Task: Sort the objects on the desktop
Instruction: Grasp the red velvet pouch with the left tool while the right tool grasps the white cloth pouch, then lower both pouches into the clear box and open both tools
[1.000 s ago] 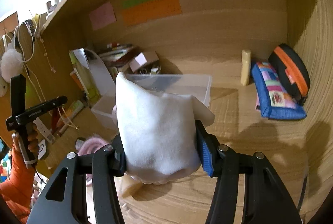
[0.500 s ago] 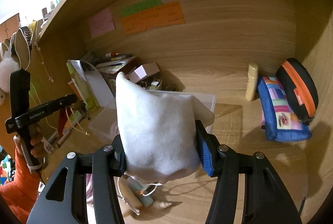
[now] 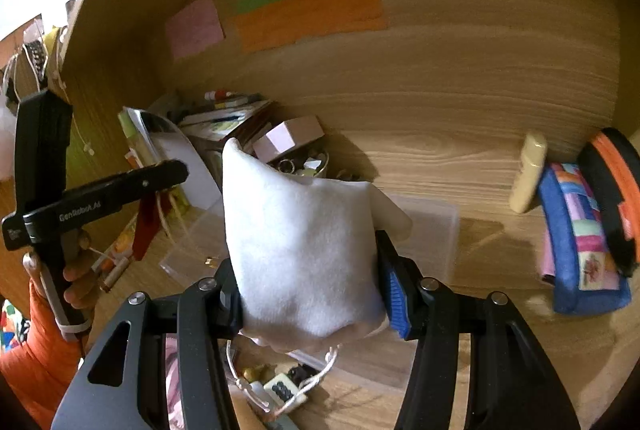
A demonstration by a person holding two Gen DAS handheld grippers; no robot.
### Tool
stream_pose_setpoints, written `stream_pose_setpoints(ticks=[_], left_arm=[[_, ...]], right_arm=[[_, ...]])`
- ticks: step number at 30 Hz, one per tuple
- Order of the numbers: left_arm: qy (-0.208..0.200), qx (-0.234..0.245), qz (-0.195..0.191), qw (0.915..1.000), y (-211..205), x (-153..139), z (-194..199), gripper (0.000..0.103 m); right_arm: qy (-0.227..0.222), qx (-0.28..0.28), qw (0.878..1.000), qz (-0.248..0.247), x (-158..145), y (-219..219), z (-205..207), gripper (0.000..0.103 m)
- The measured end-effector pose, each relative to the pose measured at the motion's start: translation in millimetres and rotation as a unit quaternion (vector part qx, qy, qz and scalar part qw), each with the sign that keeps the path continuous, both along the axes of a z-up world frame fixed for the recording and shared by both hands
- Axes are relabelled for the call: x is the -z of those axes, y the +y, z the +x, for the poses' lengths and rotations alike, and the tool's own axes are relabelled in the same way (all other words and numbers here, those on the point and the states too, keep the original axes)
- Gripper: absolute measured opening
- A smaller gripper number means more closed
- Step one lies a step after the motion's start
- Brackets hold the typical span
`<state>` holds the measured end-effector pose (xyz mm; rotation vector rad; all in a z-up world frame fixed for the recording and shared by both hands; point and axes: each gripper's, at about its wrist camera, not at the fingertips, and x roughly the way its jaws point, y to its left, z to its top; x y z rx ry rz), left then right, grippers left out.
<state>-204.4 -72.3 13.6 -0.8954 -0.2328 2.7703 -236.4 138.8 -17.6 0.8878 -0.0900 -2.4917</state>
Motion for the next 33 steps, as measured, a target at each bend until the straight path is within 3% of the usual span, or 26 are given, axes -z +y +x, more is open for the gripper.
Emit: stream_pose_setpoints(ticks=[10,25,32,33], left_arm=[[-0.041,0.014,-0.012,0.999,13.4,33.3,-39.3,0.027],[-0.085,0.038,-0.025,0.9953,23.3,66.9,-55.1,0.03],[-0.082,0.039,-0.025,0.9955,24.4,65.2,-52.9,0.039],[-0.082,0.041,-0.025,0.9955,23.9,64.8,-52.0,0.044]], right_arm=[[-0.018,-0.006,0.999,0.04,34.1,-27.3,-16.7,0.05],[-0.03,-0.031,0.995,0.085,57.2,-41.3,-18.2,0.051],[-0.041,-0.029,0.995,0.083,59.5,-39.4,-22.0,0.054],[-0.041,-0.028,0.995,0.084,59.7,-39.1,-22.1,0.054]])
